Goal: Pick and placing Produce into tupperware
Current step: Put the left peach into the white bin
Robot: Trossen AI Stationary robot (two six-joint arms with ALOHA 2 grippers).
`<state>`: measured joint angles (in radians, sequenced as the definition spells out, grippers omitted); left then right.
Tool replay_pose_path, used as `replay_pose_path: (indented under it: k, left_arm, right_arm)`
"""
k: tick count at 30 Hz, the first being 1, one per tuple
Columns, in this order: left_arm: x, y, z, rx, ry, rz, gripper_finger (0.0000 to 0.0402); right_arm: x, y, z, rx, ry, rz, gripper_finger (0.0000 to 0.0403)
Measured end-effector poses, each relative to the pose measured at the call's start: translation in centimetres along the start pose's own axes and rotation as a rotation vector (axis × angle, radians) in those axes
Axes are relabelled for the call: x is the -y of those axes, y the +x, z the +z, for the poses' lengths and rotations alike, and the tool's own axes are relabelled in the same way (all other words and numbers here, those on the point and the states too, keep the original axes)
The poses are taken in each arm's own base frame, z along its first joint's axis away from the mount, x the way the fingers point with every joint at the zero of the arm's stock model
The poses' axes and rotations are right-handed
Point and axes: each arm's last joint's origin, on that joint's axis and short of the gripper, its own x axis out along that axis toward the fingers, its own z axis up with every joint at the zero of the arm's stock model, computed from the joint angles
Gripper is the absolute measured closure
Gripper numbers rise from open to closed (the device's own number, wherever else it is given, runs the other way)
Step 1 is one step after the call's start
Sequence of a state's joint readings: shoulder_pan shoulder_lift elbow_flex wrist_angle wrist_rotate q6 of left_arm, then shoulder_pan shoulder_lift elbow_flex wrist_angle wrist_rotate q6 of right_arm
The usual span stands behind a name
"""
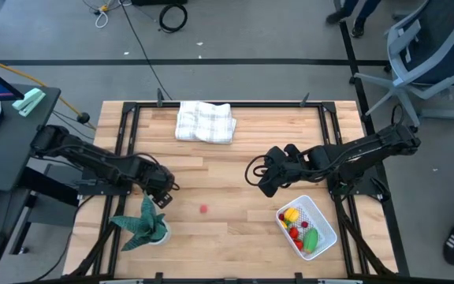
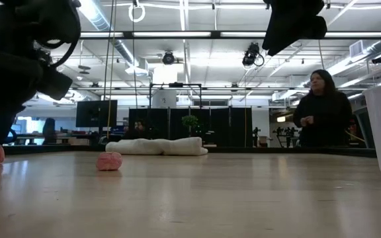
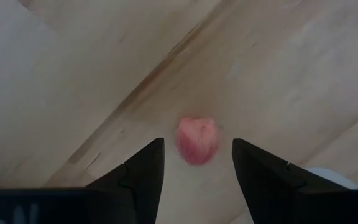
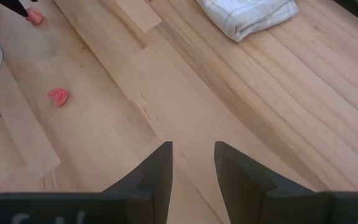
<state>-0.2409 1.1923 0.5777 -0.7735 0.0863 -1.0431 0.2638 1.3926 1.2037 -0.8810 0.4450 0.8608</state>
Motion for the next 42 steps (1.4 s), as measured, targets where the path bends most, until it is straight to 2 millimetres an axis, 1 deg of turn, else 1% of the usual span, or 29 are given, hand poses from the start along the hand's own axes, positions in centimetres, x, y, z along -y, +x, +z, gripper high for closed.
replay_pose_path:
  k: [5, 10, 13, 16, 18, 20, 22, 23, 25, 28, 31, 34, 38, 42]
  left_arm:
    - [-0.6, 1.3, -0.3, 0.008, -0.053, -0.019, 0.0207]
    - [-1.0, 1.7, -0.5, -0.002, -0.066, -0.001, 0.0212]
    - [-1.0, 1.7, -0.5, -0.002, -0.067, -0.001, 0.0223]
    - [-1.0, 1.7, -0.6, -0.007, -0.076, -0.004, 0.0252]
    - [-0.9, 1.7, -0.6, -0.021, -0.093, -0.014, 0.0284]
    - [-0.4, 1.3, -0.4, -0.02, -0.093, -0.046, 0.0324]
    - [0.5, 0.7, 0.1, 0.008, -0.093, -0.108, 0.0364]
    - [1.1, 0.3, 0.4, 0.028, -0.096, -0.148, 0.0375]
    - [2.5, -0.7, 1.2, 0.105, -0.09, -0.239, 0.0377]
    - [4.6, -2.9, 2.6, 0.278, -0.098, -0.363, 0.0374]
    - [6.5, -5.6, 4.0, 0.491, -0.11, -0.462, 0.0375]
    - [8.3, -7.9, 6.0, 0.681, -0.072, -0.541, 0.0377]
    - [11.9, -9.9, 10.0, 0.868, 0.036, -0.599, 0.0377]
    - [16.6, -10.4, 15.0, 0.977, 0.211, -0.555, 0.0377]
  right_arm:
    - [0.0, 0.0, 0.0, 0.0, -0.001, 0.0, 0.0275]
    - [0.0, 0.0, 0.0, 0.0, -0.006, 0.0, 0.0275]
    - [0.0, 0.0, 0.0, 0.0, -0.006, 0.0, 0.0275]
    - [0.0, 0.0, 0.0, 0.0, -0.007, 0.0, 0.0275]
    - [0.0, 0.0, 0.0, 0.0, -0.007, 0.0, 0.0275]
    - [0.0, 0.0, 0.0, 0.0, -0.007, 0.0, 0.0275]
    - [0.0, 0.0, 0.0, 0.009, -0.007, -0.008, 0.0275]
    - [0.1, 0.0, 0.1, 0.024, -0.008, -0.021, 0.0275]
    - [0.1, 0.0, 0.2, 0.054, -0.008, -0.047, 0.0275]
    - [0.5, -0.2, 0.5, 0.123, -0.012, -0.103, 0.0275]
    - [1.6, -1.2, 1.3, 0.22, 0.012, -0.17, 0.0275]
    - [3.4, -3.0, 2.0, 0.342, 0.056, -0.245, 0.0275]
    - [6.0, -6.2, 2.7, 0.513, 0.147, -0.316, 0.0275]
    - [8.7, -9.1, 3.0, 0.594, 0.251, -0.301, 0.0275]
